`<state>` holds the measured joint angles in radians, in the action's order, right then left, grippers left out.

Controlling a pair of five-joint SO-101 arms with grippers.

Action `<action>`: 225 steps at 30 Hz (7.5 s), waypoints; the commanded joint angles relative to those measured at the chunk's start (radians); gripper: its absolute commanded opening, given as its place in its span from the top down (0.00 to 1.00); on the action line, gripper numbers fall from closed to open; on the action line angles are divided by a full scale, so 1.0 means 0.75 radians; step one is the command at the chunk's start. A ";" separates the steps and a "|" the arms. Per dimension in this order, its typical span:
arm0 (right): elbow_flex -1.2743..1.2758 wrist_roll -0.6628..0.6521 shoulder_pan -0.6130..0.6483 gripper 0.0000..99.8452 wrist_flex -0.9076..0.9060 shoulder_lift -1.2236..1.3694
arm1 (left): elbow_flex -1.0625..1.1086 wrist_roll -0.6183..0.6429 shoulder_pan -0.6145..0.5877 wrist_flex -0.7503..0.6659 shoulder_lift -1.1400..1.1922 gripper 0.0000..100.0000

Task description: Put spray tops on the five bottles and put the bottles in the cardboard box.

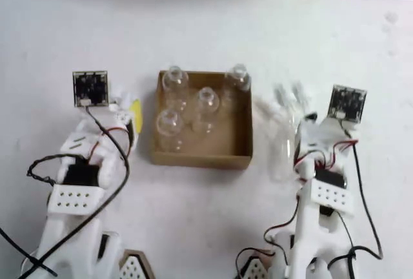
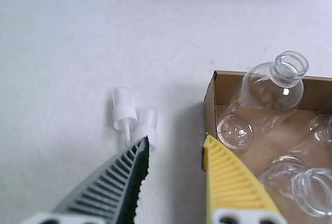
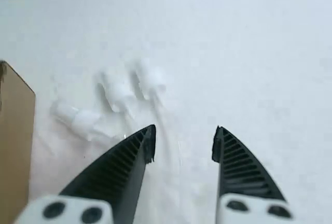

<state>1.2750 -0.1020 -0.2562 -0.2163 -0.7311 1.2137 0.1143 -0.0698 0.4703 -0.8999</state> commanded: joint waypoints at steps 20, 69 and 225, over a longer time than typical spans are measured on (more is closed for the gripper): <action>0.078 -0.014 0.015 0.84 -0.003 -0.028 | -0.037 -0.014 0.009 -0.098 -0.026 0.84; 0.125 -0.014 0.134 0.84 -0.003 -0.040 | -0.037 -0.014 0.003 -0.100 -0.028 0.84; -0.438 -0.098 0.754 0.98 -0.459 -0.699 | 0.321 0.014 0.001 0.006 -0.868 0.84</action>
<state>0.7825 -0.1757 0.2455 -0.7610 -1.1316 1.4223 0.1143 -0.0698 0.4841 -1.4047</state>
